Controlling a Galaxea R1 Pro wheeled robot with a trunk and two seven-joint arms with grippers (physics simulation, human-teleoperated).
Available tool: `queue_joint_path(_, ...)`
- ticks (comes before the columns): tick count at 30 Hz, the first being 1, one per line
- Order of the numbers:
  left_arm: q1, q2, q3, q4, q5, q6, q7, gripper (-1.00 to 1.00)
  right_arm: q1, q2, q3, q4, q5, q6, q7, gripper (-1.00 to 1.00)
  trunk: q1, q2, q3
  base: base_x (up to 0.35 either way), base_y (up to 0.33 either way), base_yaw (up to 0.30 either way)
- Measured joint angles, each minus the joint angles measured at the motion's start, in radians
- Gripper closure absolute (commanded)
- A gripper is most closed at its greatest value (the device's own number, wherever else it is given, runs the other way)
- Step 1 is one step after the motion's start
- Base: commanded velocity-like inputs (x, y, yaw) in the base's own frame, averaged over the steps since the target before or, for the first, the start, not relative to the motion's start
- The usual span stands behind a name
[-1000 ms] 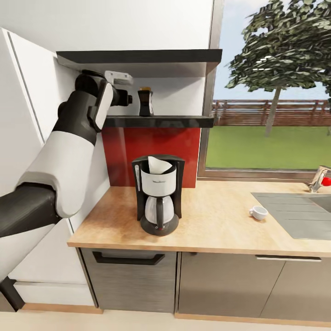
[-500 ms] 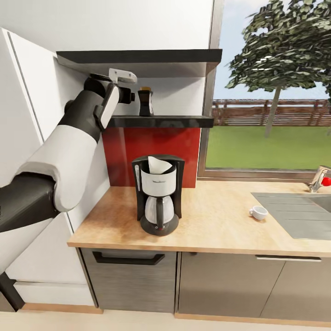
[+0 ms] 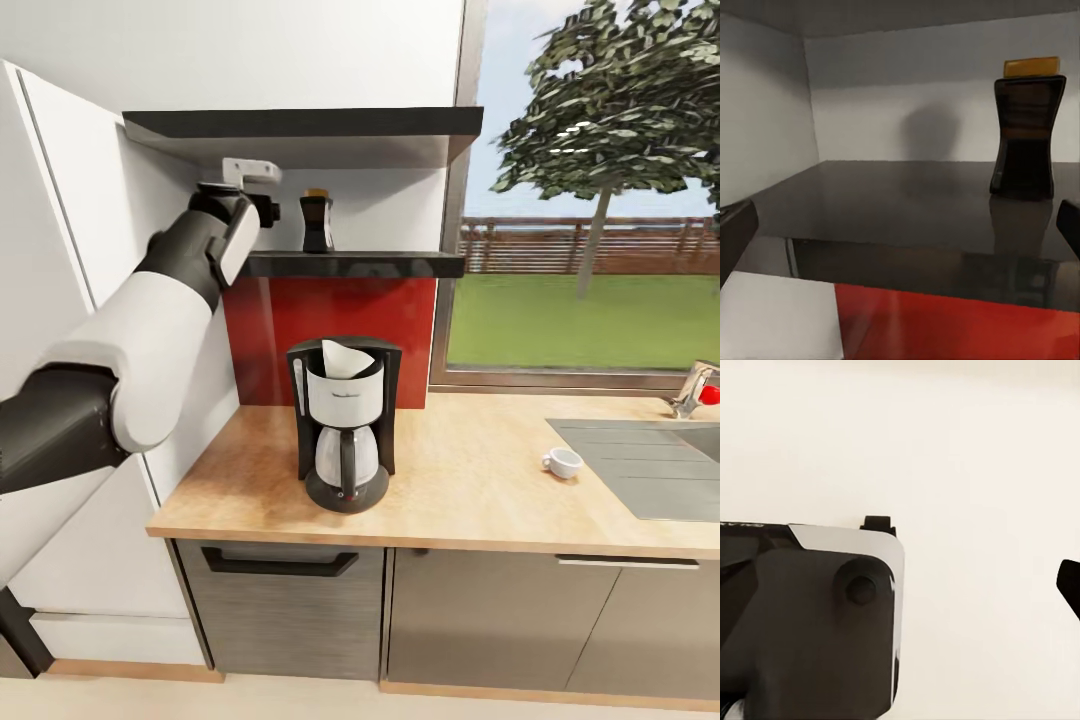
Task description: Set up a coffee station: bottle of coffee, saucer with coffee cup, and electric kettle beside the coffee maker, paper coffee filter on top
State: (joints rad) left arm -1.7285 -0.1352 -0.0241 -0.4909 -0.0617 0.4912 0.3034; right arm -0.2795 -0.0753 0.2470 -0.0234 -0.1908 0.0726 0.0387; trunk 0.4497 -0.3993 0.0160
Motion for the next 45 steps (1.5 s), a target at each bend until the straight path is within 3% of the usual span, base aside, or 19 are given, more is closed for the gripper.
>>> queue_joint_path(8, 0.004, -0.001, 0.000, -0.002, 0.002, -0.004, 0.018, -1.00, 0.022, 0.001, 0.001, 0.000, 0.000, 0.000, 0.002, -1.00, 0.000, 0.000, 0.000, 0.027, 0.000, 0.000)
queue_joint_path(24, 0.006, 0.002, 0.004, -0.002, 0.009, -0.005, 0.017, -1.00, 0.031, 0.002, 0.001, -0.001, 0.000, 0.006, 0.005, -1.00, 0.000, 0.000, 0.000, 0.309, 0.000, 0.000)
queue_joint_path(36, 0.006, -0.003, 0.000, -0.004, 0.010, -0.005, 0.017, -1.00, 0.031, 0.001, 0.000, -0.001, -0.001, 0.004, 0.003, -1.00, 0.000, 0.000, 0.000, 0.026, 0.000, -0.003)
queue_joint_path(45, 0.006, -0.003, 0.003, -0.003, 0.010, -0.006, 0.017, -1.00, 0.031, 0.001, -0.001, -0.001, -0.002, 0.006, 0.000, -1.00, 0.000, 0.000, 0.000, 0.000, 0.000, -0.223)
